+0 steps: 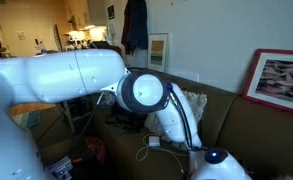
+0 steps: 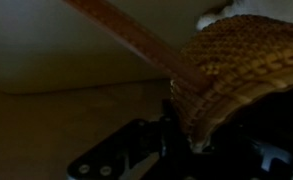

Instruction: Move the open basket bag t the side of the couch

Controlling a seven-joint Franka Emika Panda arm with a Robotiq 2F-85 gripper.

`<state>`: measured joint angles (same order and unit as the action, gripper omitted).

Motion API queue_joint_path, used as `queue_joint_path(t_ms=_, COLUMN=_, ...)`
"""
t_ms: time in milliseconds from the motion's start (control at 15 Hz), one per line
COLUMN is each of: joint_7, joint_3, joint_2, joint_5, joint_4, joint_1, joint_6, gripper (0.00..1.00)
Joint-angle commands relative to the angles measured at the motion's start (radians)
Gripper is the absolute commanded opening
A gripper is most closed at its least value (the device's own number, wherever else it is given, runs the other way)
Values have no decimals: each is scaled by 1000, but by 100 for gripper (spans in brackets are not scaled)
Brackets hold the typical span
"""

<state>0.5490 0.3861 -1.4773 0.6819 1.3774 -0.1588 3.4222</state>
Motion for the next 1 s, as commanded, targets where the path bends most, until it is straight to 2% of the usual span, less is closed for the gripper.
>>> queue_joint_path(t_ms=0, joint_7=-106, joint_3=-61, joint_2=2, joint_5=-7, joint_4=-29, joint_1=-51, joint_6=72, gripper=4)
queue_joint_path(t_ms=67, joint_7=-116, joint_3=-32, joint_2=1, joint_5=14, joint_4=-56, joint_1=-33, joint_6=31, gripper=4)
queue_joint_path(t_ms=933, joint_7=-192, joint_3=-50, joint_2=4, joint_5=8, joint_4=-115, joint_1=-55, joint_6=32, gripper=4)
